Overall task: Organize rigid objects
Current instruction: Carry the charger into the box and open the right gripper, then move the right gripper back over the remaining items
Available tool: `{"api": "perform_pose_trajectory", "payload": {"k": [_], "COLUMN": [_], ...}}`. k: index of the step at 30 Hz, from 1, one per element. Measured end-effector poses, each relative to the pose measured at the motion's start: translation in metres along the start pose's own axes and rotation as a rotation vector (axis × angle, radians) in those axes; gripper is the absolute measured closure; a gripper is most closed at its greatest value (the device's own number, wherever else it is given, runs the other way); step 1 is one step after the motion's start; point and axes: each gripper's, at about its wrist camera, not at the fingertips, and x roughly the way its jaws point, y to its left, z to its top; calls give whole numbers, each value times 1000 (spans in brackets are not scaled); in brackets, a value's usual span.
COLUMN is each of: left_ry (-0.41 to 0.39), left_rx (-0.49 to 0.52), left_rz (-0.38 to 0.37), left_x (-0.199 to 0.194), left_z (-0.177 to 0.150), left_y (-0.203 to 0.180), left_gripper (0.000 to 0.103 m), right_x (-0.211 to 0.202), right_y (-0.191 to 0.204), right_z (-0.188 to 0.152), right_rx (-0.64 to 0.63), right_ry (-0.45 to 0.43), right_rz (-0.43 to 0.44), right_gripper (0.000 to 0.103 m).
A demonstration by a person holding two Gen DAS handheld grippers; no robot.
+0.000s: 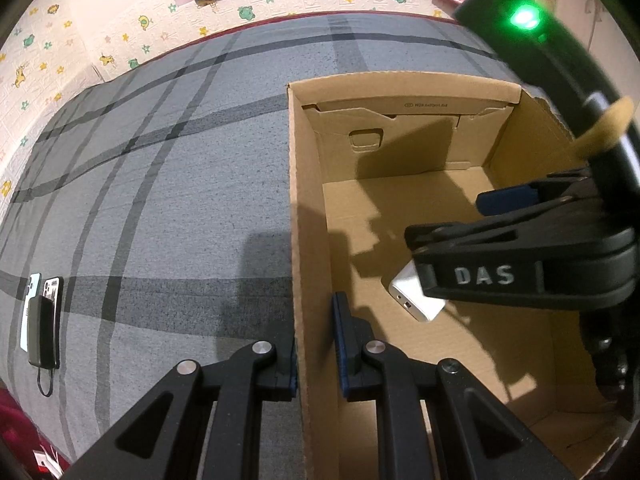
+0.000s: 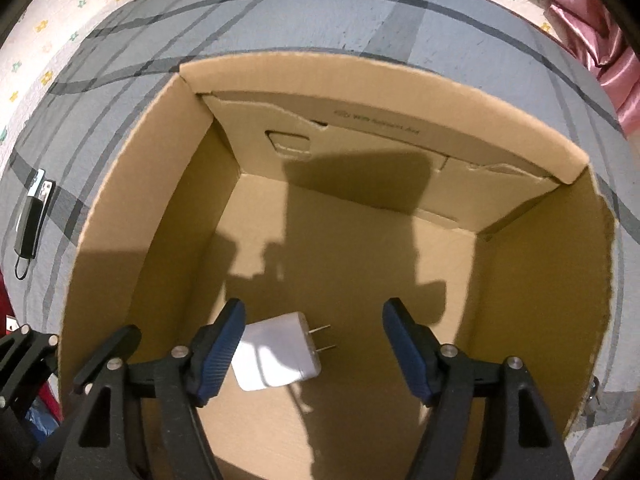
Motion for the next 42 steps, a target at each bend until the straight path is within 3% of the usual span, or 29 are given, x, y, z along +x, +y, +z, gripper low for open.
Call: {"api": "perform_pose_trajectory", "payload": {"k": [11, 23, 29, 42], "left_ry": [-1, 0, 1, 0], "left_rx": [1, 2, 2, 5], "left_rz": [6, 15, 17, 22], "left_x": [-1, -1, -1, -1], "left_z": [0, 1, 0, 1], "left_y": [-2, -4, -4, -4], "left_gripper": [88, 88, 88, 88], "right_x": [-40, -81, -106, -147], "right_y": [7, -14, -35, -114], "right_z": [-2, -10, -20, -51], "right_rx": [-21, 27, 50, 132], "right_ry": [-87, -195, -226, -265], "right_rz": [-44, -92, -101, -172], "right_gripper": [27, 7, 0, 0]}}
